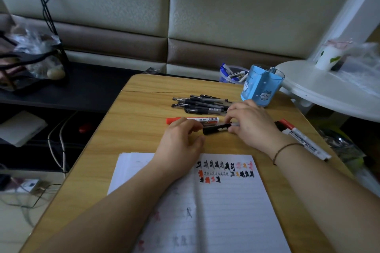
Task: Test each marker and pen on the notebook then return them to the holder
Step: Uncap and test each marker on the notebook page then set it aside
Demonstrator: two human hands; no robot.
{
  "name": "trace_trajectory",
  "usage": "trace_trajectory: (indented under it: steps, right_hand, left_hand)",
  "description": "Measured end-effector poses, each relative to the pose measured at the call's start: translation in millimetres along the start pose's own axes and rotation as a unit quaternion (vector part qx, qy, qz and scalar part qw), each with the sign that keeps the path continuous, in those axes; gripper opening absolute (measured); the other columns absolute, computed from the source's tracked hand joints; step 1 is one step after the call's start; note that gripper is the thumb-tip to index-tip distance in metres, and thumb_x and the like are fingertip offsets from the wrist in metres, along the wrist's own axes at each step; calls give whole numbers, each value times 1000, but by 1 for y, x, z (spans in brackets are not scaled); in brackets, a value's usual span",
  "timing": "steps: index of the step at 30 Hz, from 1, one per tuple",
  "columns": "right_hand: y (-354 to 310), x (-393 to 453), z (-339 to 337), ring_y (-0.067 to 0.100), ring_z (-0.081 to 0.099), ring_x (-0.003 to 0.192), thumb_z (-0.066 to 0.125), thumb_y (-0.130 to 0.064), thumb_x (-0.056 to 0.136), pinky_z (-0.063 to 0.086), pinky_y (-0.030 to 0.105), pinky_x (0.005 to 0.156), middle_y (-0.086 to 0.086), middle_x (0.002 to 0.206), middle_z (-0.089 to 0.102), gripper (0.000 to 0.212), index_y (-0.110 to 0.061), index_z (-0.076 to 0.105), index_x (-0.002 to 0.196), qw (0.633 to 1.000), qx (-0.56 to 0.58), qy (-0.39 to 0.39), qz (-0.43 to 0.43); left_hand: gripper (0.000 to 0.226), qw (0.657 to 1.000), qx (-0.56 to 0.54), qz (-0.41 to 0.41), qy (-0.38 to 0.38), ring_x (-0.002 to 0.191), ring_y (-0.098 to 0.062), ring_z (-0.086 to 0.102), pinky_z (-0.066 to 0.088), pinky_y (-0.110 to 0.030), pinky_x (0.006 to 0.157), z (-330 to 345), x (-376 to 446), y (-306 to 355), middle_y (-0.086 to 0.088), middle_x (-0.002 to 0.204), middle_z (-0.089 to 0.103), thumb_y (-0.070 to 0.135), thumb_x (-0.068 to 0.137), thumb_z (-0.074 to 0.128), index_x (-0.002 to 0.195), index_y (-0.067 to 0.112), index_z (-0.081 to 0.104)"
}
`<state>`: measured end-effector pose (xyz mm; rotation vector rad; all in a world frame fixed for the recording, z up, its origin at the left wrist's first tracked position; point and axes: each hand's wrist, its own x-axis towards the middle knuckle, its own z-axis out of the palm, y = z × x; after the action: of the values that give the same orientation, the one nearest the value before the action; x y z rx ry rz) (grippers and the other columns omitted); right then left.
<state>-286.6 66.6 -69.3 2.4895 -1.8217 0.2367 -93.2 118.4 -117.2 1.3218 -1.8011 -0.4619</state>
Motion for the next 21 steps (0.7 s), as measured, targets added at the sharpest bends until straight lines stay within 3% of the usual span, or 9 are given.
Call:
trace_trajectory:
  steps: [3, 6, 10, 12, 14, 15, 17, 19, 21]
  right_hand:
    - [-8, -5, 2, 11, 38, 120, 63, -32, 89, 33, 38, 102, -18, 121, 57, 19, -38, 62, 107, 998, 3, 41, -36]
    - [-20, -14, -5, 14, 46, 113, 58, -29, 91, 34, 38, 96, -13, 112, 64, 20, -34, 63, 110, 990, -2, 107, -94]
    - [-33, -37, -22, 18, 54, 94, 58, -36, 89, 38, 41, 86, -13, 94, 68, 20, -30, 68, 106, 969, -29, 173, -173]
    - [-30, -54, -34, 11, 51, 84, 60, -55, 84, 38, 33, 76, -21, 85, 61, 24, -39, 66, 101, 981, 12, 172, -83]
    - [-23, -67, -45, 5, 55, 68, 60, -69, 72, 40, 26, 61, -16, 71, 64, 37, -40, 64, 93, 977, 165, 127, 36]
    - [-18, -71, -45, 6, 58, 61, 60, -70, 67, 43, 25, 57, -8, 66, 66, 43, -35, 66, 90, 952, 285, 99, 60]
    - [-14, -80, -46, 14, 62, 60, 69, -67, 61, 52, 29, 62, 3, 64, 68, 50, -26, 71, 90, 852, 517, 50, 64]
    - [-15, -85, -37, 22, 61, 63, 80, -60, 59, 54, 30, 63, 6, 64, 66, 51, -20, 73, 90, 767, 639, 21, 49]
    - [-25, -88, -25, 24, 60, 60, 80, -53, 67, 52, 34, 58, 8, 64, 65, 39, -21, 72, 86, 768, 640, 13, 26]
  left_hand:
    - [33, 1000, 0, 18, 11, 105, -14, 55, 50, -34, 93, 0, 0, -2, 6, 113, 56, 18, 85, 71, 117, 16, 64]
    - [49, 998, 40, 50, 28, 114, -24, 52, 45, -39, 98, 2, -2, -3, -1, 126, 53, 32, 82, 68, 127, 15, 58]
    - [41, 981, 152, 110, 43, 93, -25, 60, 48, -41, 77, 0, -3, 3, 2, 103, 64, 49, 93, 45, 118, 20, 62]
    - [39, 980, 138, 141, 35, 84, -24, 61, 48, -39, 67, -1, -3, 4, 2, 92, 65, 47, 97, 40, 110, 19, 65]
    - [39, 983, 85, 164, 19, 80, -22, 60, 47, -35, 62, -2, -5, 7, 1, 92, 66, 44, 99, 40, 105, 15, 65]
    - [39, 984, 58, 169, 13, 78, -21, 59, 46, -33, 60, -3, -6, 10, 1, 93, 66, 44, 99, 40, 105, 14, 64]
    - [37, 984, 27, 174, 7, 78, -19, 57, 46, -34, 59, -5, -8, 14, 3, 95, 64, 43, 99, 40, 108, 14, 62]
    - [36, 979, 26, 200, -2, 77, -17, 56, 45, -32, 59, -7, -9, 17, 3, 94, 63, 44, 98, 43, 109, 14, 60]
    - [33, 968, 63, 242, -18, 75, -18, 55, 41, -29, 59, -8, -10, 21, 2, 89, 61, 42, 97, 47, 104, 12, 59]
